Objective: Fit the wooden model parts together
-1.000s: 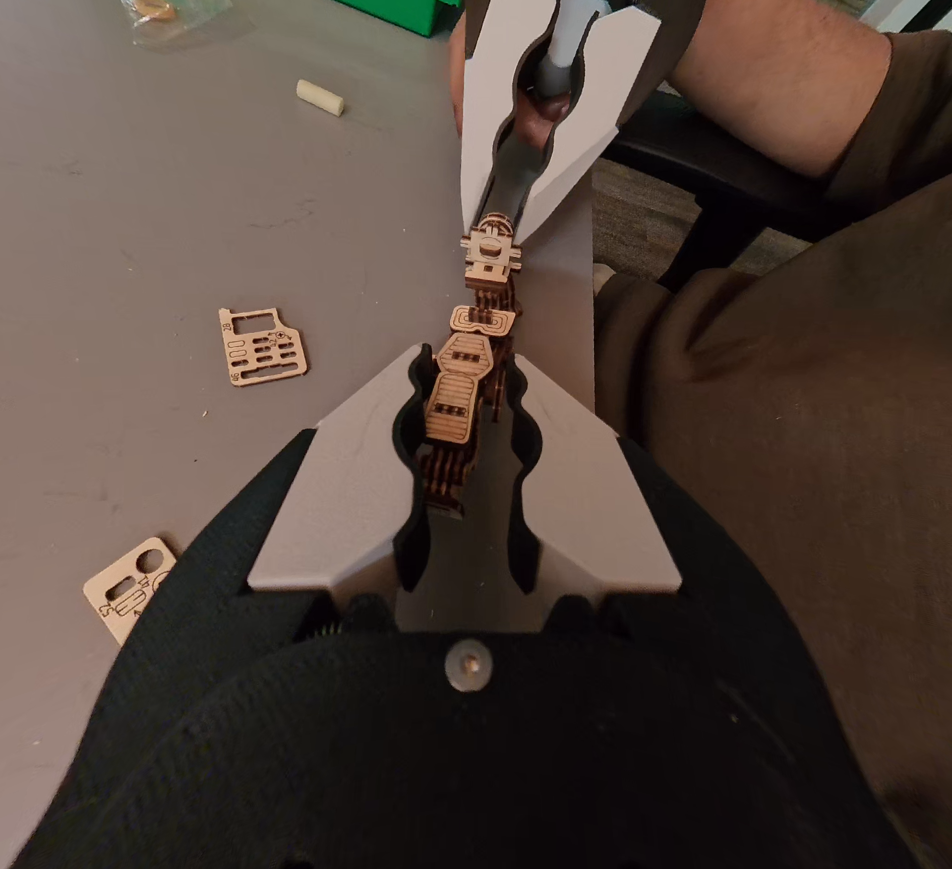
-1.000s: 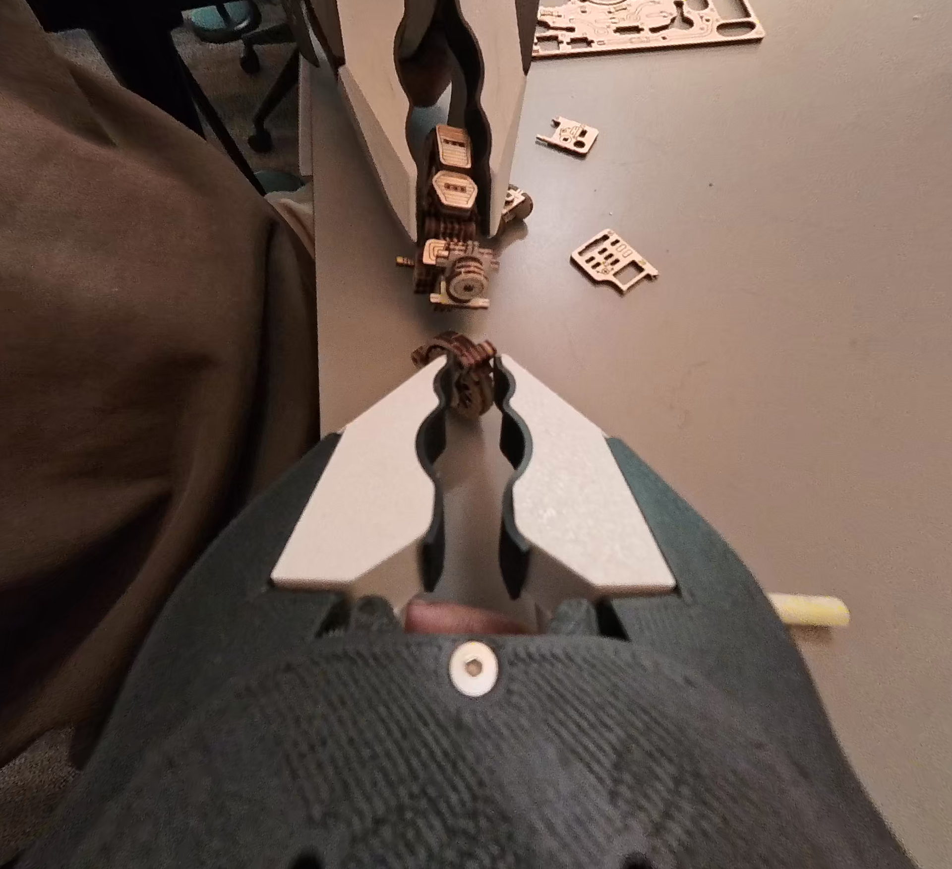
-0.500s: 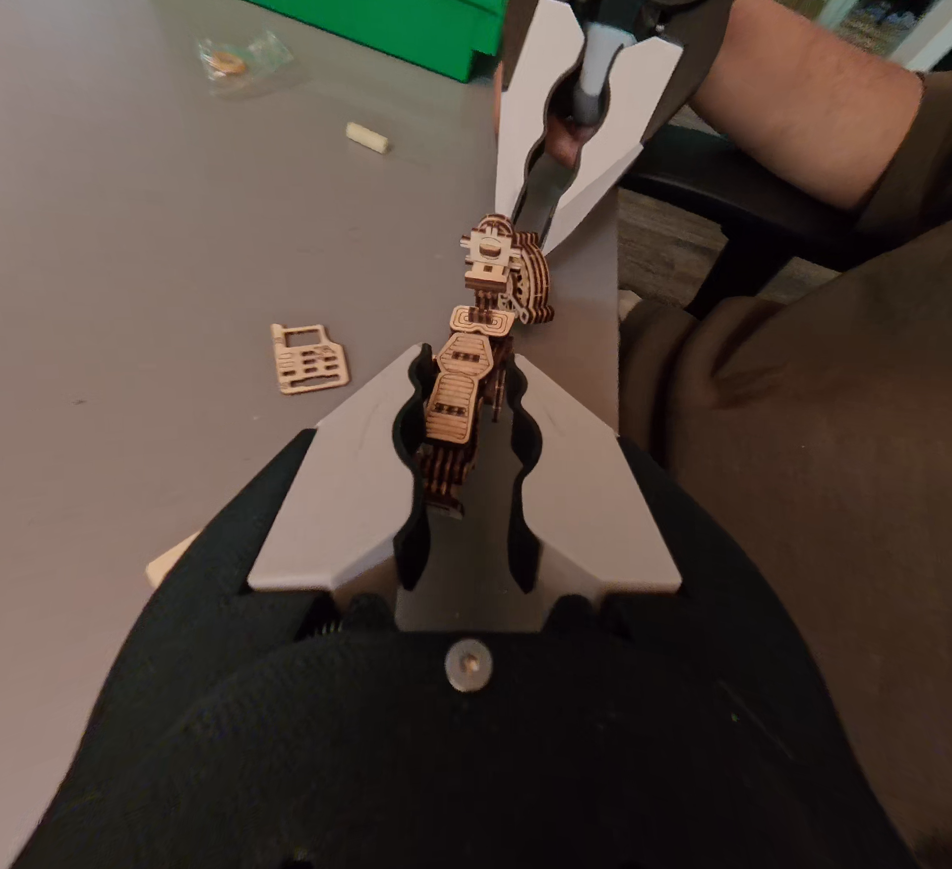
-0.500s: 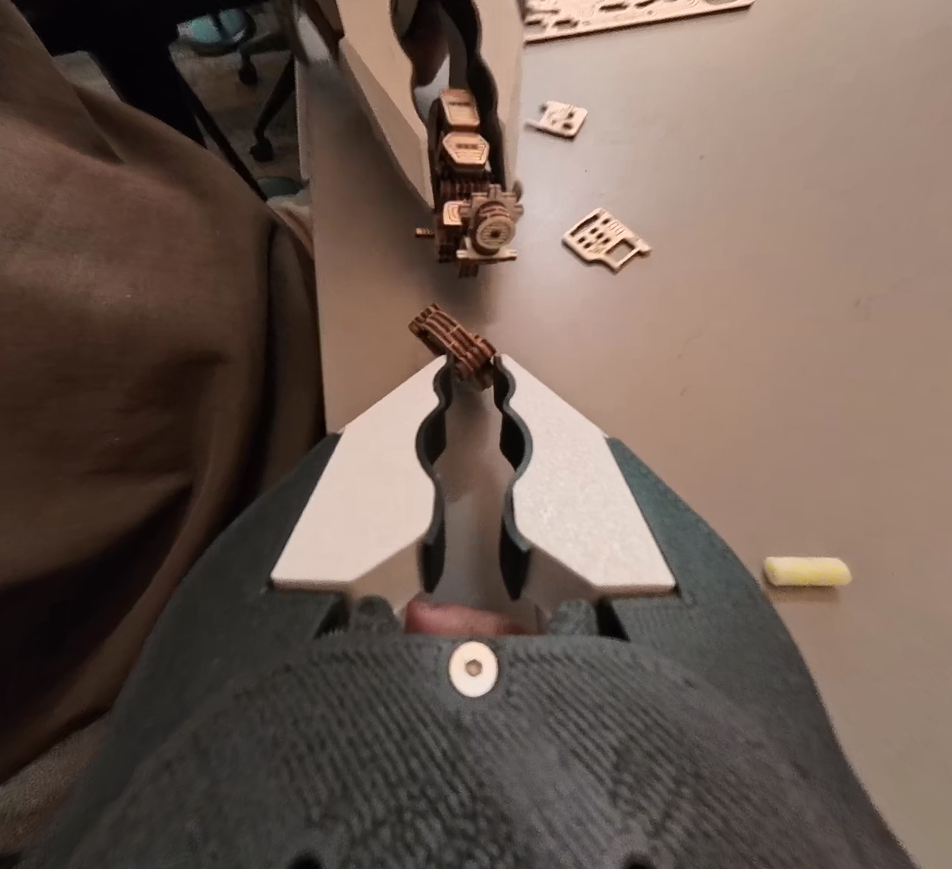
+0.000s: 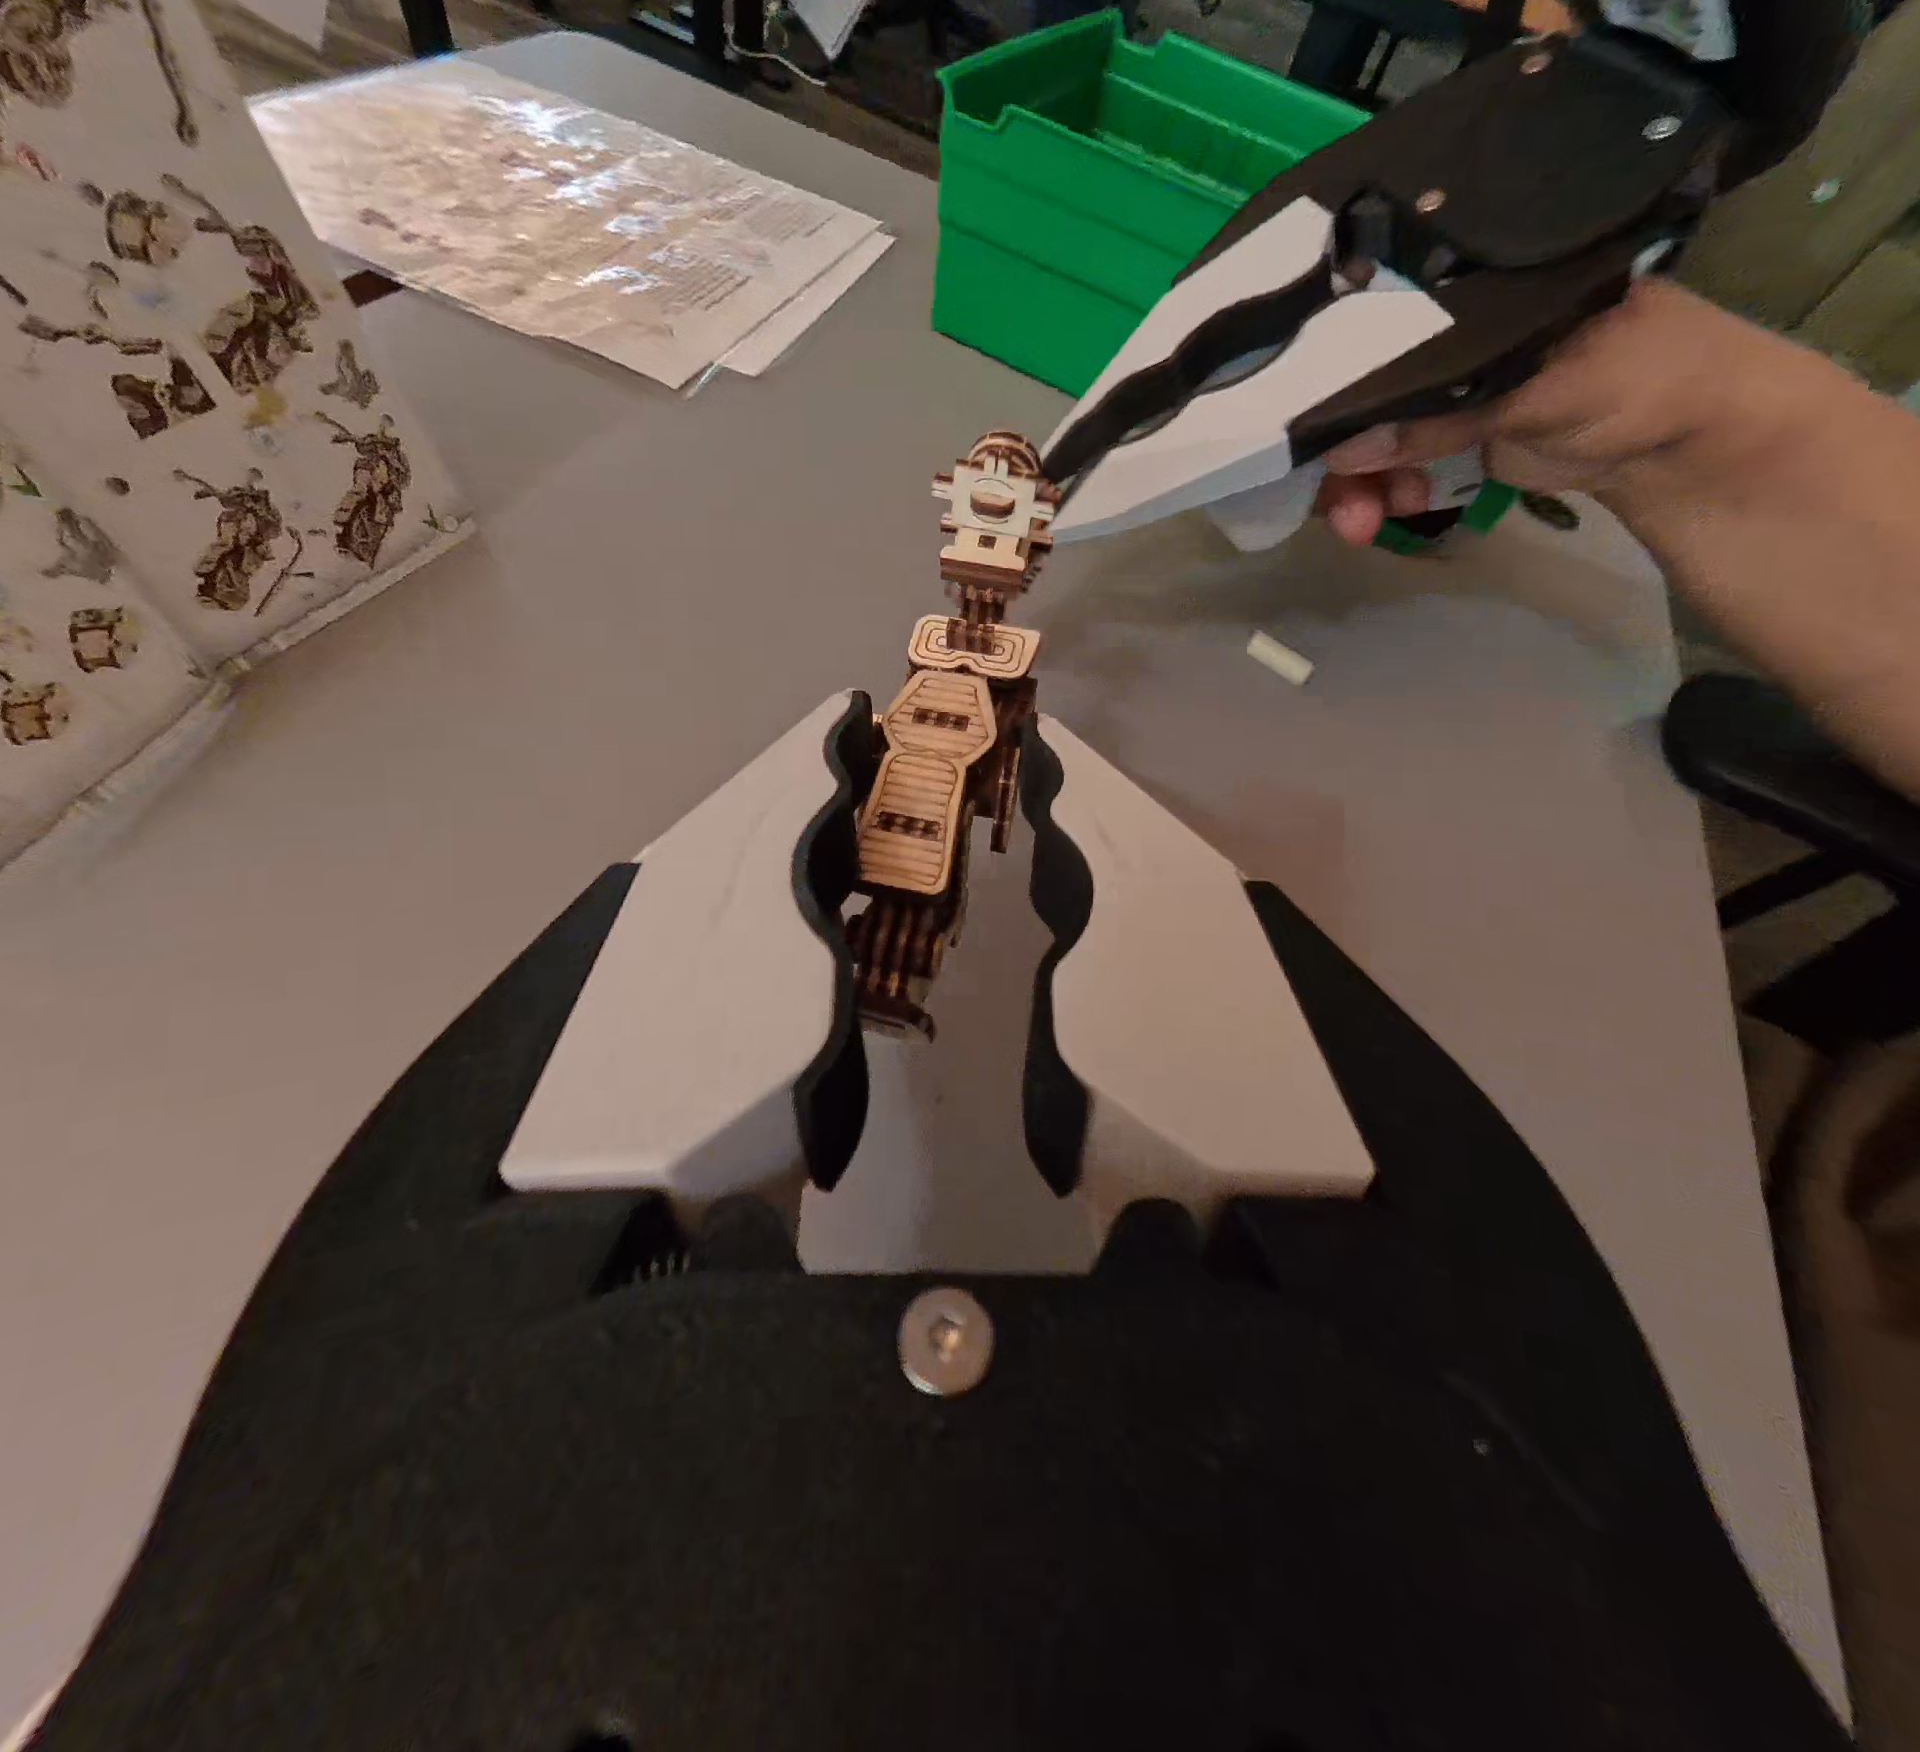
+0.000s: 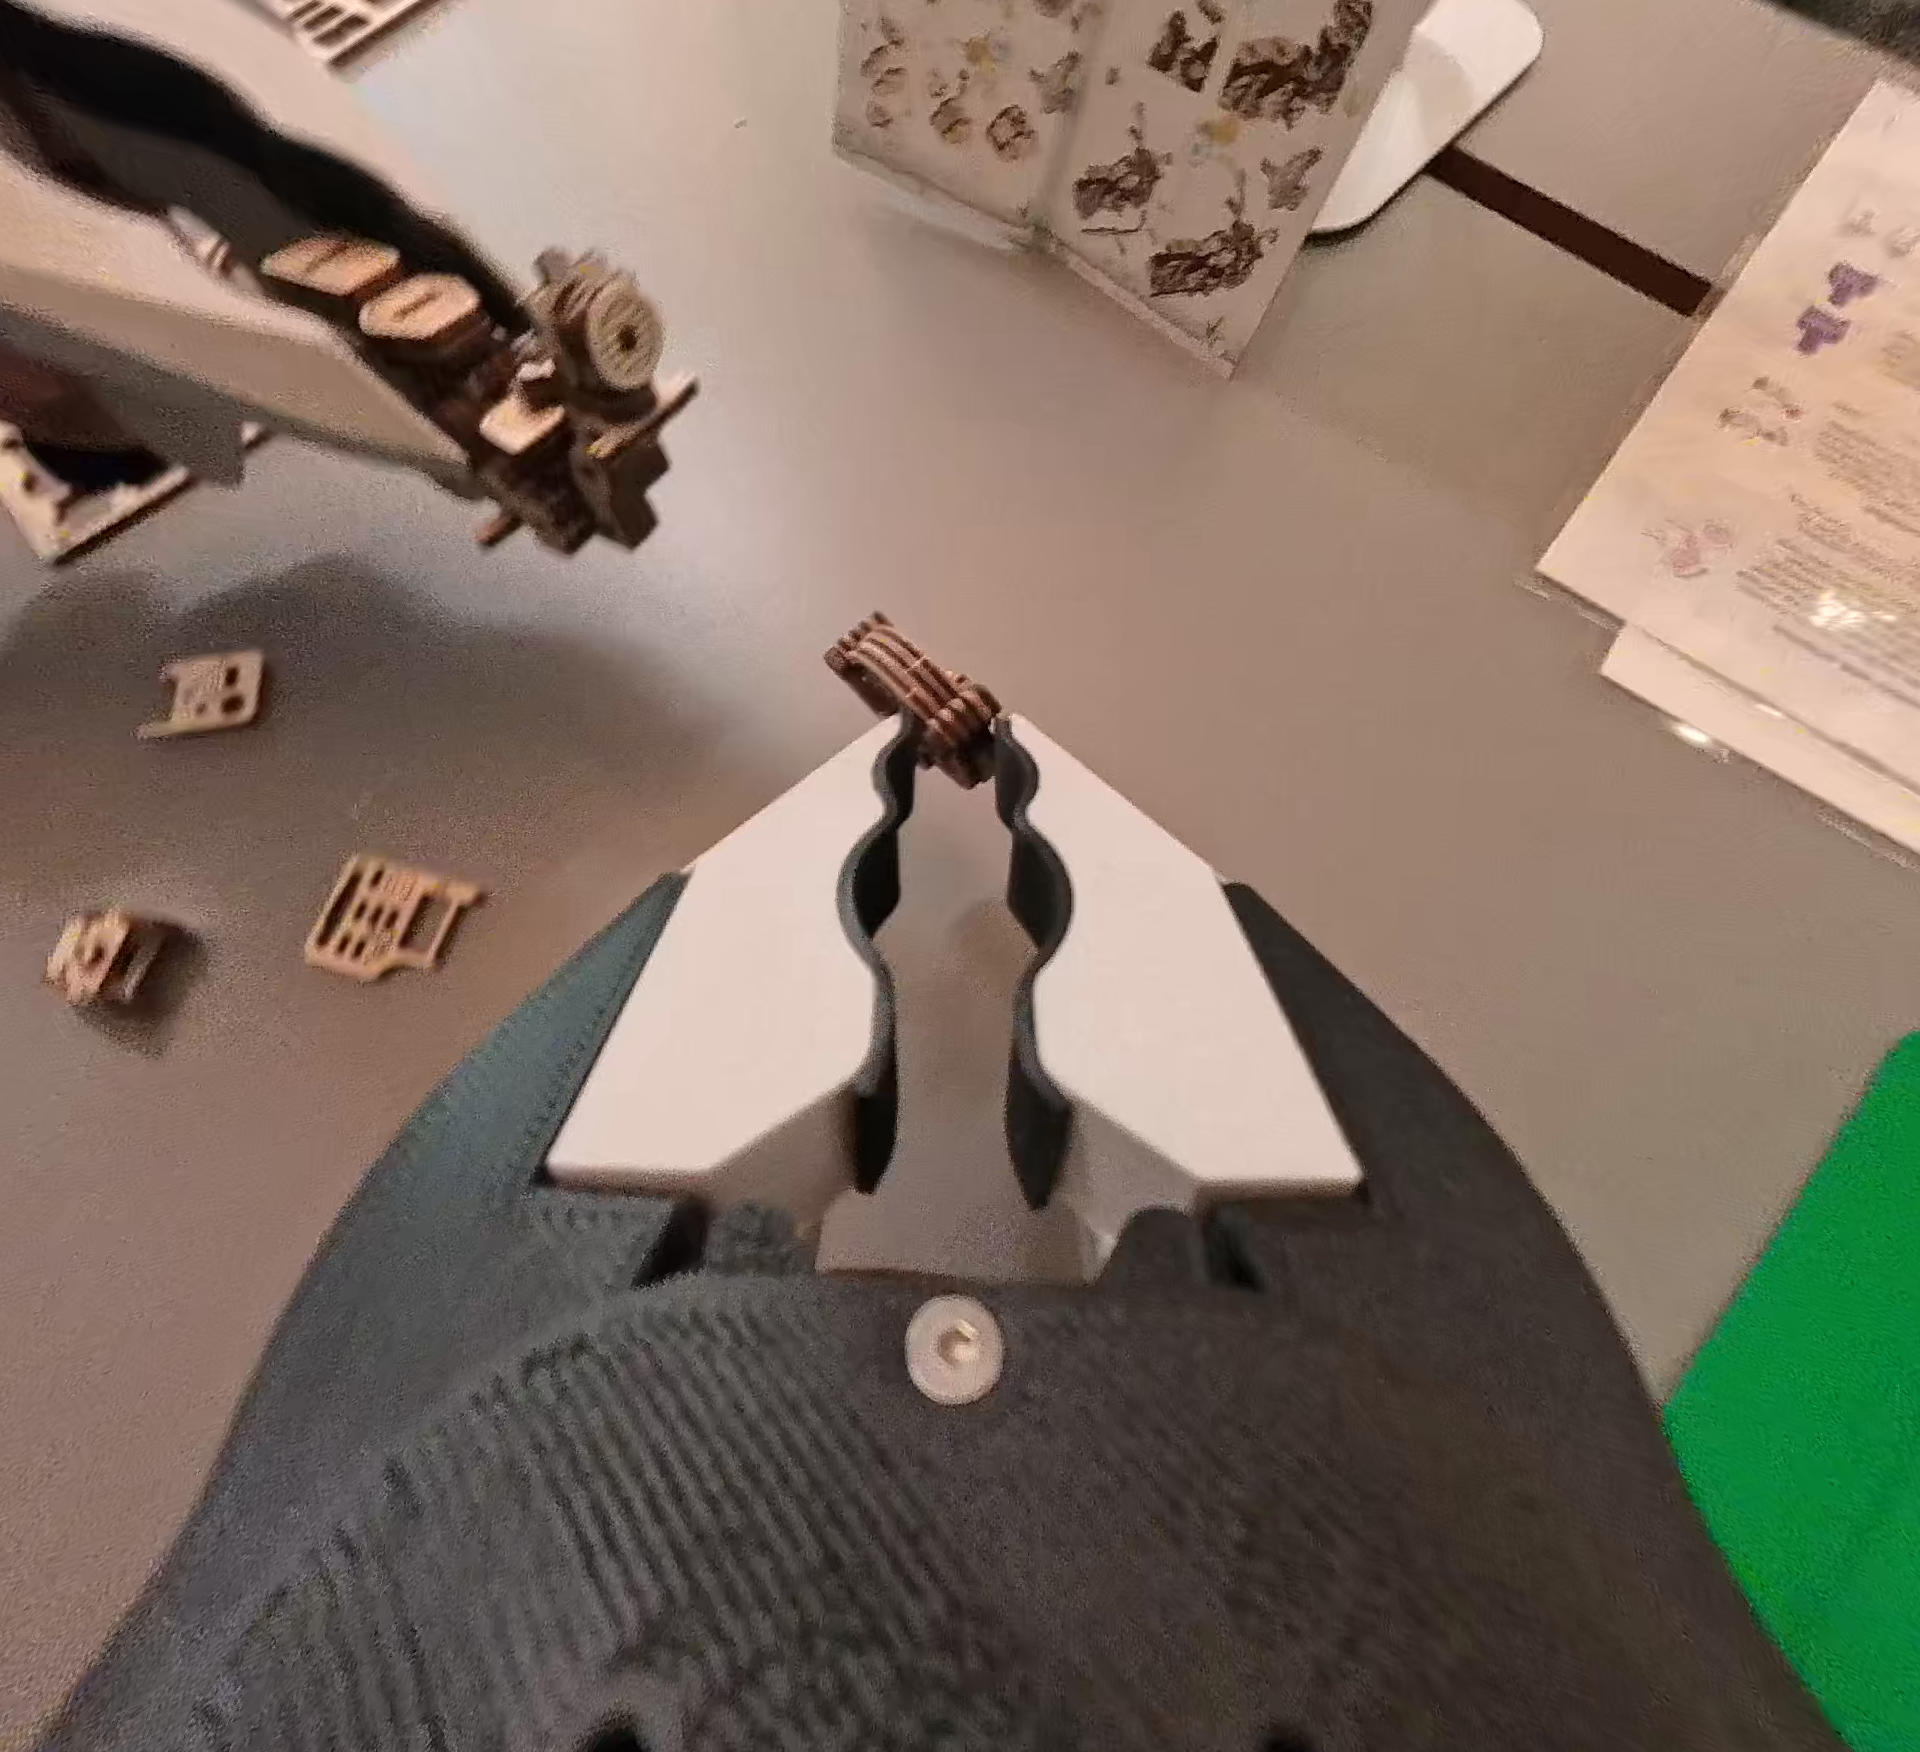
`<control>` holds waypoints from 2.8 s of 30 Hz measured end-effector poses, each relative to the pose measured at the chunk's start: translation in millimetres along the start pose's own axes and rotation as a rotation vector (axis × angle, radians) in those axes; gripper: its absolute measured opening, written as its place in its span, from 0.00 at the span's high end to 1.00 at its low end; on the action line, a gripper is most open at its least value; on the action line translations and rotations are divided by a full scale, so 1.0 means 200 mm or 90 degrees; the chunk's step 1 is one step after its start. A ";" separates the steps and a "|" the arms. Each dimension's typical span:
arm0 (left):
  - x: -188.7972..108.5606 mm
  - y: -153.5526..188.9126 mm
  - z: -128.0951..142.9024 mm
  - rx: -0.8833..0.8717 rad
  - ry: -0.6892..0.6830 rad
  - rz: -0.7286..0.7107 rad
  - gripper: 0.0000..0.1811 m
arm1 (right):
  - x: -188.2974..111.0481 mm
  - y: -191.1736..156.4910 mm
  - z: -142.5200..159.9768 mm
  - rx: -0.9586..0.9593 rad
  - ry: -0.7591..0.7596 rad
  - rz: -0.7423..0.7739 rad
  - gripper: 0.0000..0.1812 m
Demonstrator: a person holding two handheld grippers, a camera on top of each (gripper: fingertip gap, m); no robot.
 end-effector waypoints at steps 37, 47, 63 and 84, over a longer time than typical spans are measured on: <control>0.01 0.01 0.27 0.017 -0.112 0.091 0.85 | 0.11 -0.23 0.17 0.189 -0.094 -0.140 0.93; 0.01 0.02 0.27 0.029 -0.115 0.096 0.85 | 0.10 -0.26 0.17 0.161 -0.106 -0.134 0.93; 0.01 0.02 0.28 0.034 -0.129 0.094 0.85 | 0.10 -0.27 0.17 0.148 -0.111 -0.133 0.93; 0.01 0.01 0.30 0.046 -0.149 0.076 0.84 | 0.10 -0.27 0.17 0.132 -0.114 -0.127 0.93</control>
Point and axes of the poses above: each gripper's, where its closed fingertips meet, x out along the fingers, z out of its underside, y = z × x across the jaws, the point moved 4 cm from there along -x, back along the fingers, and after that the axes turned 8 degrees about y, right-handed, at the moved point
